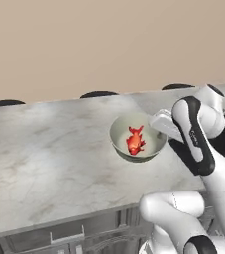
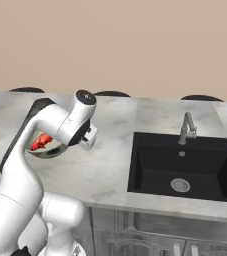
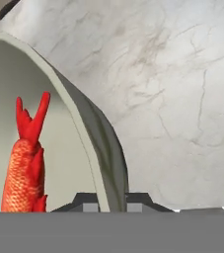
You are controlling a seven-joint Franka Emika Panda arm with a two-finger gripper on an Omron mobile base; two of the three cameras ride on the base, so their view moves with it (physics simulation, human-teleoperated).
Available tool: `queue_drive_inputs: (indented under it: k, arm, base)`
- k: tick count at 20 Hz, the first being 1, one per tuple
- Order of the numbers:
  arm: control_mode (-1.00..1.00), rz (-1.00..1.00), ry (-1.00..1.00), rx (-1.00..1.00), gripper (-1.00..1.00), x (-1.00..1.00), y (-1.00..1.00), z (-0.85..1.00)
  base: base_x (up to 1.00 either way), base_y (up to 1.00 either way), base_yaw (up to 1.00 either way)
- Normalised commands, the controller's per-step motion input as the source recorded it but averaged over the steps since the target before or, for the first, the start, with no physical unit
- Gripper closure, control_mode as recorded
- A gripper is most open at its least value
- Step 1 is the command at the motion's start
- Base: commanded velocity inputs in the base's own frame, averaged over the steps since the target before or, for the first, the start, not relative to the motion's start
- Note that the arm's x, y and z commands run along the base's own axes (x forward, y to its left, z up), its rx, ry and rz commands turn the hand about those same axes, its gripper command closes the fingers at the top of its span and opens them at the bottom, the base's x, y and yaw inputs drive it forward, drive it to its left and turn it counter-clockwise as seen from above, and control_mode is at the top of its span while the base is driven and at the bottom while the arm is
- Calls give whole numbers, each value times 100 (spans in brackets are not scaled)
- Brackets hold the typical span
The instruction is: Move the mug from next to the sink to the open cabinet. Then, move the bowl with the fish to the fridge to clear the area for faucet cleaning.
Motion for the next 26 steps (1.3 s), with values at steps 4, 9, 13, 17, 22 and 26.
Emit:
queue_drive_inputs:
  k: [4,9,13,17,22,26]
  arm:
    - [100,0,0,0,100,0,0,0]
    - [100,0,0,0,100,0,0,0]
    - [100,0,0,0,100,0,0,0]
    - [100,0,0,0,100,0,0,0]
    - [100,0,0,0,100,0,0,0]
    - [100,0,0,0,100,0,0,0]
  base:
    - [-96,91,9]
    - [-7,61,71]
    - [0,41,82]
    - [0,49,83]
    - [0,71,77]
    - [46,84,59]
